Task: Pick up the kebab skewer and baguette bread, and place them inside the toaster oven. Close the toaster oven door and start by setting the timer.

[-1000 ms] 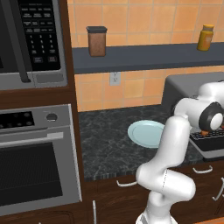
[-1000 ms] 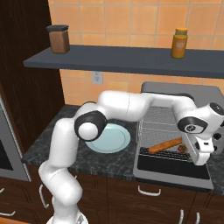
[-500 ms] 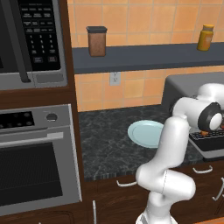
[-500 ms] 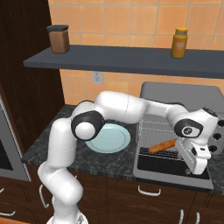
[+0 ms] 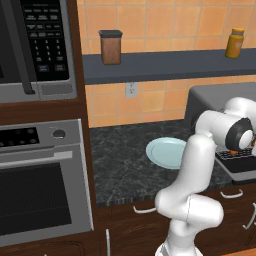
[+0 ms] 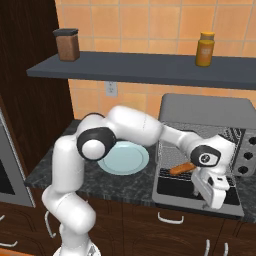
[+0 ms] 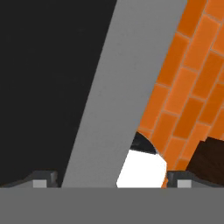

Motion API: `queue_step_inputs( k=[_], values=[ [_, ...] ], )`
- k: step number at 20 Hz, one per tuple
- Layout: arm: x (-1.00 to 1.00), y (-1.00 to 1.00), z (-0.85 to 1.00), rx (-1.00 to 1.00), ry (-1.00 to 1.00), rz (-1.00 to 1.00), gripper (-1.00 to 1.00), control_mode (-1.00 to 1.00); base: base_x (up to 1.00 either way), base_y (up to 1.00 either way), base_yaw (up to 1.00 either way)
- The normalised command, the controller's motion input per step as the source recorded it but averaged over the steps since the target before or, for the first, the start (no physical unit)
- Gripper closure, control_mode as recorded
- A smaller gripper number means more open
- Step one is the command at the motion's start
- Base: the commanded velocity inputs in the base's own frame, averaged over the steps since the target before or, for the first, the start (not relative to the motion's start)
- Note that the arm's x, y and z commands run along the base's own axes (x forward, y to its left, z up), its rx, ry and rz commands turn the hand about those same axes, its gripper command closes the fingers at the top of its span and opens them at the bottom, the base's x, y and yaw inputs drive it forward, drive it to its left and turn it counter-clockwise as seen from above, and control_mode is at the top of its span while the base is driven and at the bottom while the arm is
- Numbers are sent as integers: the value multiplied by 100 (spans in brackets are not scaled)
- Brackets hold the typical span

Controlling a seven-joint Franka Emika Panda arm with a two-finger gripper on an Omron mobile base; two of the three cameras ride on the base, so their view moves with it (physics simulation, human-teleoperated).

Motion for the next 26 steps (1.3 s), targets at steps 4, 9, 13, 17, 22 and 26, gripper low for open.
queue_step_inputs(
  k=[4, 9, 13, 17, 22, 26],
  values=[
    [-6, 22, -31, 0, 5, 0, -100, -100, 0, 0, 0],
    [0, 16, -18, 0, 0, 0, -100, -100, 0, 0, 0],
    [3, 19, -14, 0, 0, 0, -100, -100, 0, 0, 0],
    [30, 36, -14, 0, 0, 0, -100, -100, 0, 0, 0],
    [46, 35, -3, -1, 0, 0, -100, -100, 0, 0, 0],
    [47, 23, -5, -2, 0, 0, -100, -100, 0, 0, 0]
  ],
)
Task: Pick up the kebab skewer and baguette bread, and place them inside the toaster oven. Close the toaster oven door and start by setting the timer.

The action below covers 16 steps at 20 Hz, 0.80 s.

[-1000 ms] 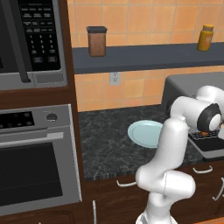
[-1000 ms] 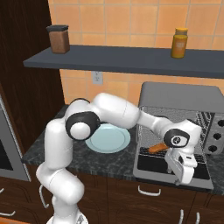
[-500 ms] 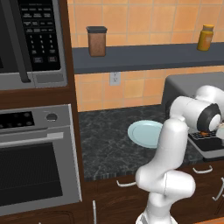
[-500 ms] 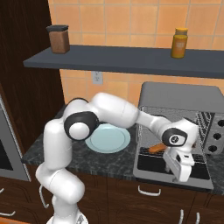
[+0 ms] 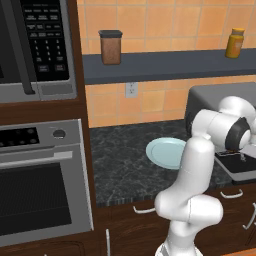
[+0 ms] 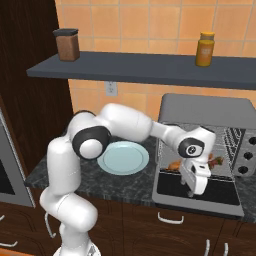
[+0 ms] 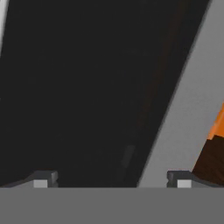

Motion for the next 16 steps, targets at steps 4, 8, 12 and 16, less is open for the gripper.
queue_step_inputs(
  k=[4, 8, 12, 16],
  values=[
    [43, 8, 0, 0, -3, 0, -100, -100, 0, 0, 0],
    [35, 2, -5, 0, -7, 0, -100, -100, 0, 0, 0],
    [41, 0, -6, 0, -14, -1, -100, -100, 0, 0, 0],
    [62, 0, -3, 0, -16, -2, -100, -100, 0, 0, 0]
  ],
)
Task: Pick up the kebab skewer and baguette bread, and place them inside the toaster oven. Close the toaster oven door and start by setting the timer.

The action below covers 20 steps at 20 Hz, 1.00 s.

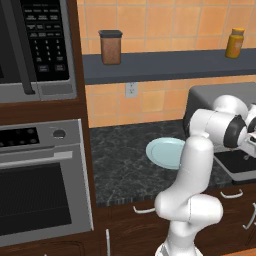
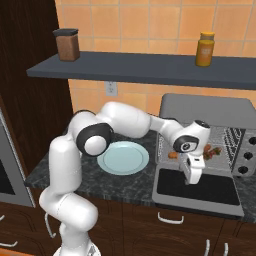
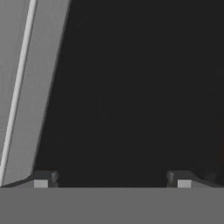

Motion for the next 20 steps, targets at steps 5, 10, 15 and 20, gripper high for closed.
queue_step_inputs(
  k=[5, 10, 15, 20],
  values=[
    [45, 5, -29, -4, -18, -3, -100, -100, 0, 0, 0],
    [44, 9, -30, -7, -17, -3, -100, -100, 0, 0, 0],
    [58, 10, -3, -4, -6, -2, -100, -100, 0, 0, 0],
    [38, 16, -7, -3, -2, 0, -100, -100, 0, 0, 0]
  ],
)
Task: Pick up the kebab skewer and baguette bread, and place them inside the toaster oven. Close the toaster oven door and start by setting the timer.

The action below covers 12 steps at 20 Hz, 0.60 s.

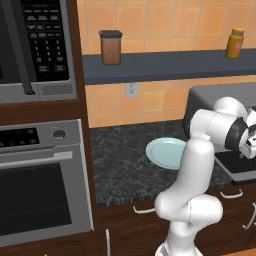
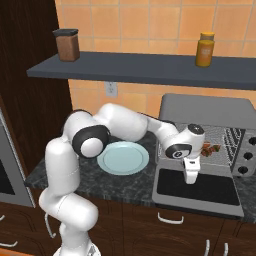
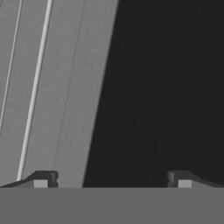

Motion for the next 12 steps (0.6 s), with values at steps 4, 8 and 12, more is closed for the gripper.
queue_step_inputs(
  k=[4, 8, 12],
  values=[
    [40, 23, -2, -1, -9, 0, -100, -100, 0, 0, 0],
    [29, 22, -5, 0, -10, 0, -100, -100, 0, 0, 0],
    [-39, 2, 4, 0, -5, 0, -100, -100, 0, 0, 0]
  ],
)
